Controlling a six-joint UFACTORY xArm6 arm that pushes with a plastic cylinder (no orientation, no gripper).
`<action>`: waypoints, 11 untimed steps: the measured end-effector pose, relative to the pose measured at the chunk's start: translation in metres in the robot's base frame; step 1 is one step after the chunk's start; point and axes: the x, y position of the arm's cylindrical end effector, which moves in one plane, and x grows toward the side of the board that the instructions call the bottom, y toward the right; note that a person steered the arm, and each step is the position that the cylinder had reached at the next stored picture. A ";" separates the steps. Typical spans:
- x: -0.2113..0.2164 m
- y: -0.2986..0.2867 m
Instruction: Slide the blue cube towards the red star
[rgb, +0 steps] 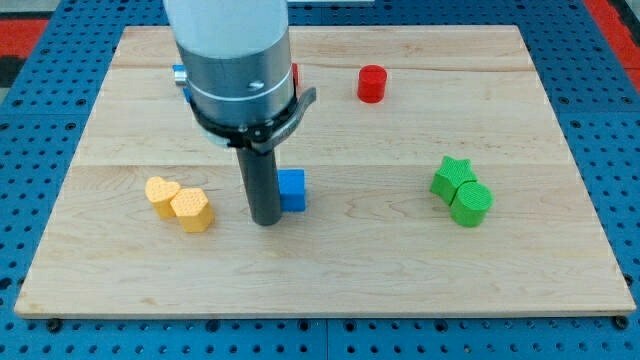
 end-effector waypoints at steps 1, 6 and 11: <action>-0.037 -0.005; -0.021 0.023; -0.120 0.068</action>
